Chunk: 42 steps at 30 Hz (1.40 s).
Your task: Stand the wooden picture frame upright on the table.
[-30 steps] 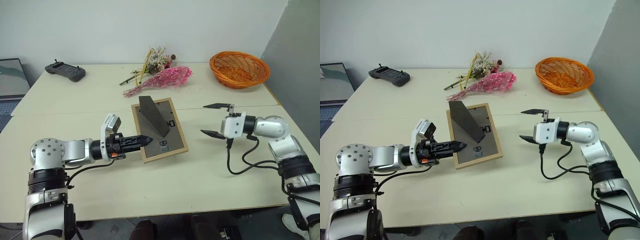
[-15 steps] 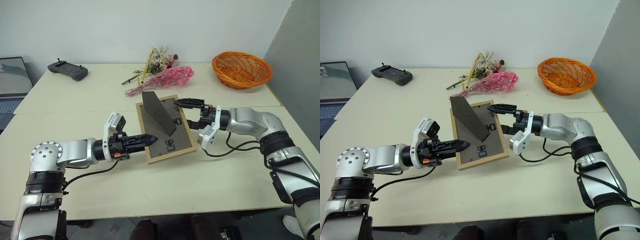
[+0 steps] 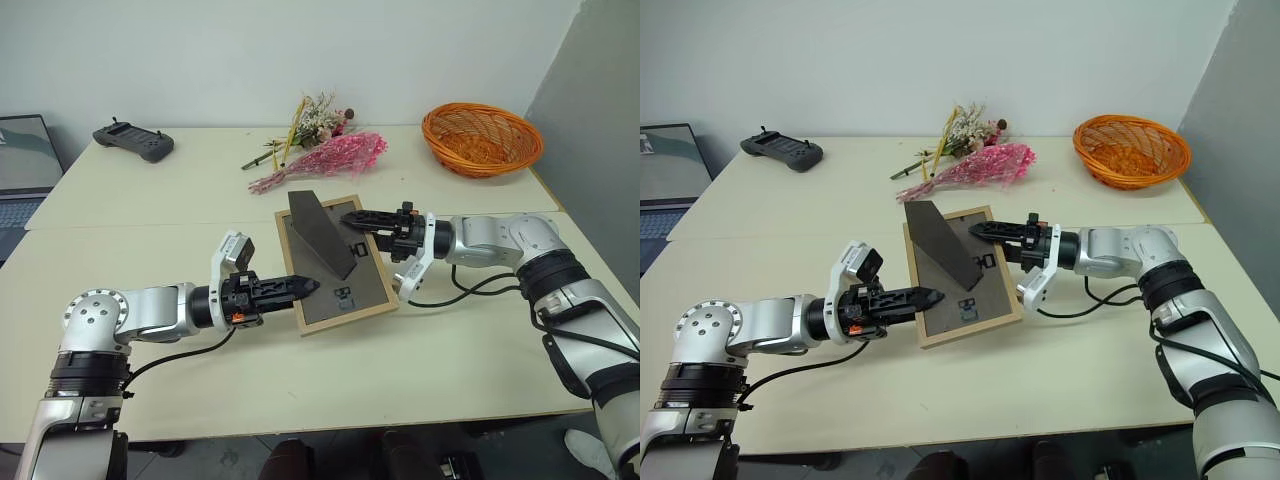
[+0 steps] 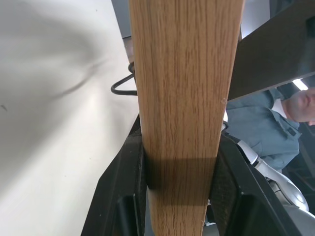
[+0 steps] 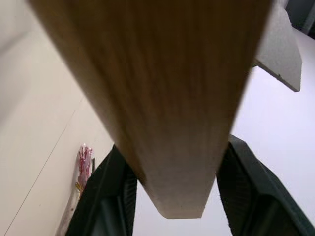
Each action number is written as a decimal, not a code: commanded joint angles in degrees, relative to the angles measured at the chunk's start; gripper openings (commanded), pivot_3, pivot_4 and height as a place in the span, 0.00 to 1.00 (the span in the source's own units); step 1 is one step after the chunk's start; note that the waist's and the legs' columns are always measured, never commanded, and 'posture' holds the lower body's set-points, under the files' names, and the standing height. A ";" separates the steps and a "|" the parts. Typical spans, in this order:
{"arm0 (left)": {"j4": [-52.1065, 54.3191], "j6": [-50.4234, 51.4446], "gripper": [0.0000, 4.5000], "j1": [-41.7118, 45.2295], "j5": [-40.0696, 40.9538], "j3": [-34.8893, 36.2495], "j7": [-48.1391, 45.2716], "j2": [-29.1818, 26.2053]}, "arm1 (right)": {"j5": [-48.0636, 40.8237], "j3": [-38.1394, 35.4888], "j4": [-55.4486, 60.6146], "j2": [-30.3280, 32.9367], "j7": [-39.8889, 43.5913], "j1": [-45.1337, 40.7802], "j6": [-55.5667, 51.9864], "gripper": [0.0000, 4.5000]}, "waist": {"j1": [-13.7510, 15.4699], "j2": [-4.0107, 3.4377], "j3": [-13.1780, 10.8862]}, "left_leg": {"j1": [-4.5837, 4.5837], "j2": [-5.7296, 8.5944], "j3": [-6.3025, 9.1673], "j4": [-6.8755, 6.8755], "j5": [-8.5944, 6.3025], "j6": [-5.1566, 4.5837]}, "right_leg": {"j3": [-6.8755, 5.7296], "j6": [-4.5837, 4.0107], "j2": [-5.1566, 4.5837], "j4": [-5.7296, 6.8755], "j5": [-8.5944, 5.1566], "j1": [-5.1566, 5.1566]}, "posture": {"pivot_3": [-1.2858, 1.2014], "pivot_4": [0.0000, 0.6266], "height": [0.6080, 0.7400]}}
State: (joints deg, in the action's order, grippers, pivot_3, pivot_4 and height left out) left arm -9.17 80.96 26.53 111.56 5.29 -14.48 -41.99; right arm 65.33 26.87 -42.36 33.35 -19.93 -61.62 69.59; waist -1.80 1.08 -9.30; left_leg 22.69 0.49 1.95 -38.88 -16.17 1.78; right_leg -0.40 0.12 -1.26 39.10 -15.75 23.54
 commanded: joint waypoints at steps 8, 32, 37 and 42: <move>3.26 -5.07 0.67 -0.75 -0.20 0.59 2.31 -2.12 | -4.25 1.02 -1.85 3.72 -2.47 -2.11 3.39 0.29 | 0.01 0.01 0.00 | 0.00 0.00 -0.01 0.01 0.00 0.00 | 0.02 0.00 0.00 0.00 0.00 -0.02 | 0.52 0.24 1.00; 44.11 -40.31 1.00 -16.80 -64.35 3.94 -0.09 -3.52 | -88.60 -14.43 -1.80 -15.61 81.67 3.08 -84.31 0.29 | 0.43 0.10 -0.12 | -0.01 -0.17 -0.11 0.12 -0.20 -0.36 | -0.07 -0.03 -0.02 -0.12 0.02 -0.09 | 0.52 0.24 1.00; 45.15 -40.46 1.00 -20.50 -67.17 2.58 -0.70 -0.46 | -84.33 -13.79 -7.57 -17.18 86.76 3.78 -83.17 0.29 | 0.80 0.10 -0.12 | 0.08 -0.12 -0.14 0.09 -0.26 -0.46 | -0.10 -0.02 -0.07 -0.09 0.02 -0.03 | 0.52 0.24 1.00; 44.08 -41.04 1.00 -22.05 -69.88 2.30 -2.52 1.41 | -81.42 -15.21 -12.24 -18.87 87.54 3.17 -82.25 0.29 | 0.76 0.10 -0.12 | 0.06 -0.13 -0.15 0.10 -0.26 -0.47 | -0.12 -0.02 -0.06 -0.07 0.02 -0.03 | 0.52 0.24 1.00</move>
State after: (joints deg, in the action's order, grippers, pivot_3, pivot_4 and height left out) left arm 34.04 41.69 4.06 43.12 6.69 -16.06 -40.63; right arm -16.62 13.43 -54.62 14.71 66.51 -56.99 -14.02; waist -1.04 1.18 -9.42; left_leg 22.74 0.36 1.80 -38.78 -16.43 1.32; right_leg -0.51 0.10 -1.31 39.04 -15.73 23.51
